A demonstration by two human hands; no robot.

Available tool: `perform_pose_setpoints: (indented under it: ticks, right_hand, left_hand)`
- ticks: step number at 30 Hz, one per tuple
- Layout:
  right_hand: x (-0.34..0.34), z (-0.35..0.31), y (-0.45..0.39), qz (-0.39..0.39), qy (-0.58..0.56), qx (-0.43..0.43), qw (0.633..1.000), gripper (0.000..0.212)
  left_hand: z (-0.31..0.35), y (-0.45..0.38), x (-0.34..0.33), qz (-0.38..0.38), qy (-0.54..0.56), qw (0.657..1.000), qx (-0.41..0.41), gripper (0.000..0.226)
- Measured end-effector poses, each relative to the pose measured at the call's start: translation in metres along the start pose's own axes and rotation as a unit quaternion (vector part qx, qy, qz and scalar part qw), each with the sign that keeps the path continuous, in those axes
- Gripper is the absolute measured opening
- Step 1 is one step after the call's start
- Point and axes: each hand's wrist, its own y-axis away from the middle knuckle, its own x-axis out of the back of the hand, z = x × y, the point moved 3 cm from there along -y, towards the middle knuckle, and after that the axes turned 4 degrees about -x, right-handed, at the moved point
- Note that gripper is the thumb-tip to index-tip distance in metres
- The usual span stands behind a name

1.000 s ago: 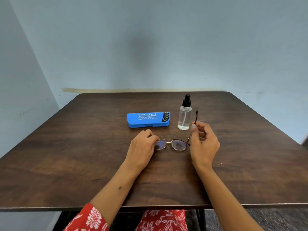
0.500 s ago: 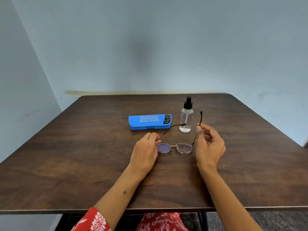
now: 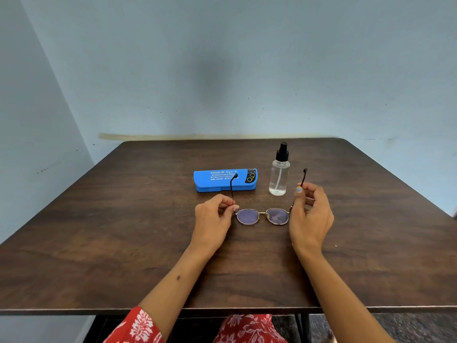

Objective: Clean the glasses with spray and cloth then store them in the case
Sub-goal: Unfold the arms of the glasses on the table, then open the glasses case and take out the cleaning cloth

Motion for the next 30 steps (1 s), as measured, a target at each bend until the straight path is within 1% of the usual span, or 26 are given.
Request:
perform_pose_setpoints:
  ticks: [2, 4, 8, 9, 10, 12, 13, 15, 16, 18, 20, 22, 24, 25, 26, 28, 30]
  right_hand:
    - [0.0, -0.001, 0.0, -0.004, 0.004, 0.001, 1.0, 0.01]
    - [0.001, -0.002, 0.001, -0.004, 0.001, 0.003, 1.0, 0.015]
    - [0.008, -0.004, 0.001, 0.048, -0.024, 0.006, 0.999, 0.038]
    - [0.012, -0.007, 0.001, 0.066, -0.031, 0.031, 0.997, 0.04]
    - [0.015, -0.011, 0.002, 0.085, -0.033, 0.075, 0.993, 0.041]
    - [0.02, -0.026, 0.009, 0.102, -0.03, 0.185, 0.977, 0.043]
    - [0.02, -0.035, 0.015, 0.101, -0.028, 0.24, 0.965, 0.043]
    - [0.013, -0.06, 0.033, 0.074, -0.046, 0.336, 0.938, 0.04]
    - [0.007, -0.073, 0.044, 0.045, -0.058, 0.371, 0.926, 0.038]
    - [-0.014, -0.095, 0.066, -0.035, -0.053, 0.435, 0.898, 0.036]
    - [-0.045, -0.105, 0.085, -0.135, 0.002, 0.484, 0.865, 0.036]
    - [-0.081, -0.1, 0.096, -0.21, 0.117, 0.476, 0.846, 0.042]
    - [-0.109, -0.093, 0.097, -0.265, 0.246, 0.403, 0.841, 0.054]
    - [-0.12, -0.087, 0.095, -0.288, 0.3, 0.369, 0.831, 0.062]
    - [-0.131, -0.081, 0.091, -0.31, 0.341, 0.35, 0.816, 0.062]
    - [-0.147, -0.071, 0.082, -0.355, 0.407, 0.293, 0.789, 0.055]
    - [-0.16, -0.062, 0.072, -0.341, 0.461, 0.263, 0.776, 0.052]
  left_hand:
    - [0.001, 0.001, 0.0, -0.003, -0.005, 1.0, -0.004, 0.009]
    - [0.002, 0.002, 0.001, -0.001, 0.001, 1.0, -0.003, 0.013]
    - [0.0, 0.006, 0.012, 0.029, 0.011, 1.0, -0.006, 0.018]
    - [-0.002, 0.005, 0.016, 0.044, 0.009, 0.999, -0.011, 0.02]
    - [-0.005, 0.003, 0.022, 0.059, 0.01, 0.998, -0.015, 0.023]
    - [-0.014, -0.005, 0.036, 0.077, 0.001, 0.997, -0.021, 0.034]
    - [-0.018, -0.011, 0.042, 0.073, -0.017, 0.997, -0.021, 0.043]
    - [-0.028, -0.024, 0.052, 0.041, -0.067, 0.997, -0.014, 0.066]
    - [-0.033, -0.03, 0.055, 0.018, -0.088, 0.996, -0.003, 0.078]
    - [-0.043, -0.042, 0.058, -0.03, -0.103, 0.994, 0.028, 0.096]
    - [-0.051, -0.053, 0.057, -0.07, -0.096, 0.992, 0.052, 0.103]
    - [-0.058, -0.06, 0.053, -0.097, -0.101, 0.988, 0.069, 0.096]
    - [-0.066, -0.064, 0.05, -0.093, -0.116, 0.986, 0.077, 0.085]
    - [-0.069, -0.065, 0.049, -0.085, -0.109, 0.987, 0.085, 0.084]
    - [-0.071, -0.065, 0.048, -0.079, -0.1, 0.988, 0.088, 0.086]
    - [-0.073, -0.065, 0.047, -0.081, -0.1, 0.989, 0.069, 0.088]
    - [-0.076, -0.064, 0.046, -0.079, -0.102, 0.99, 0.056, 0.091]
